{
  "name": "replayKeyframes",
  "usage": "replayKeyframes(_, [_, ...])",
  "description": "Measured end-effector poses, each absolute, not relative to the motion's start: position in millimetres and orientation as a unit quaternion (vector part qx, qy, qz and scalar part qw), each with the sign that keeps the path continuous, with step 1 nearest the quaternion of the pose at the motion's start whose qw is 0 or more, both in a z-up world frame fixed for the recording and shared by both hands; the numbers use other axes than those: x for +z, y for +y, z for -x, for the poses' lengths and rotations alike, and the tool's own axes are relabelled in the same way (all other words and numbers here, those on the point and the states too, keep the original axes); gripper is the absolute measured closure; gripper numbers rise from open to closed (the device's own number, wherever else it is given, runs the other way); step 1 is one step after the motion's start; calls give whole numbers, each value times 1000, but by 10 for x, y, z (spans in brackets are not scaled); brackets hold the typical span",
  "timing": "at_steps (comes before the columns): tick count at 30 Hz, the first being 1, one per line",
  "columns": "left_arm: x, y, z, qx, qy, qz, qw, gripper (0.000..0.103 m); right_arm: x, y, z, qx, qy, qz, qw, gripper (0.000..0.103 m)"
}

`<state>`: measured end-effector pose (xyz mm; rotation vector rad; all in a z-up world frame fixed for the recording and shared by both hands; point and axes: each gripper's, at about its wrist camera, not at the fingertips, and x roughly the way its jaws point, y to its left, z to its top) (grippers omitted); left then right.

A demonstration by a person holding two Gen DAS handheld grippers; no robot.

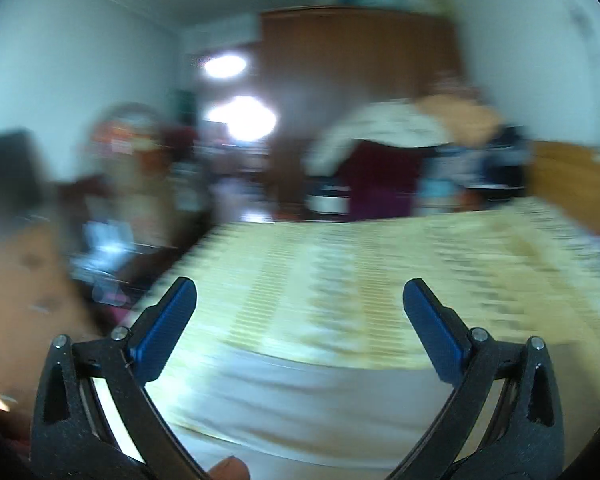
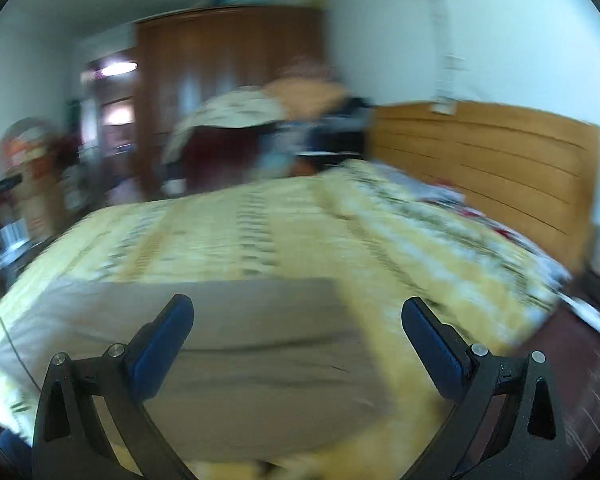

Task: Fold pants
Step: 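Swing both tools back to the grey pants on the bed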

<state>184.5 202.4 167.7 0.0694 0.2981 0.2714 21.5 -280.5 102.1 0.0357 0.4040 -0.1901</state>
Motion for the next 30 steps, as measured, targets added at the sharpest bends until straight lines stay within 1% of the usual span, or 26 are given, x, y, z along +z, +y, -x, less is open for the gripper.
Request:
replayKeyframes(2, [1857, 2863, -1972, 234, 118, -57, 963, 0, 1122, -2448, -529, -49, 184, -3, 982, 0])
replayKeyframes(4, [1865, 3387, -2096, 276, 114, -47, 953, 0, 1212, -2118, -888, 4, 167, -5, 986, 0])
replayKeyframes(6, [1703, 3844, -2293, 284, 137, -25, 948, 0, 1209, -1750, -1312, 49, 162, -12, 986, 0])
replayKeyframes(8, [1291, 4093, -2595, 221, 195, -11, 956, 0, 1083, -1461, -1751, 74, 187, -8, 979, 0])
replayKeyframes(11, [558, 4075, -3119, 100, 292, 26, 951, 0, 784, -1057, -2245, 109, 222, 2, 969, 0])
replayKeyframes(12, [203, 4014, -3358, 47, 339, 39, 939, 0, 667, -961, -2367, 114, 234, 7, 965, 0])
replayKeyframes(13, [-81, 3985, -3521, 14, 370, 51, 928, 0, 587, -825, -2429, 117, 244, 11, 963, 0])
replayKeyframes(16, [-671, 3984, -3852, -10, 422, 48, 905, 0, 148, -633, -2751, 128, 294, 12, 947, 0])
replayKeyframes(19, [-855, 4161, -4088, 1, 433, 64, 899, 0, -259, -589, -2933, 140, 333, 8, 932, 0])
replayKeyframes(23, [-937, 4112, -4397, -30, 467, 27, 883, 0, -631, -527, -3073, 150, 356, 21, 922, 0])
replayKeyframes(26, [-1088, 3991, -4495, -58, 501, -12, 864, 0, -811, -473, -3237, 163, 368, 11, 915, 0])
replayKeyframes(30, [-1242, 4107, -4607, -75, 514, 3, 854, 0, -882, -453, -3359, 166, 370, 2, 914, 0])
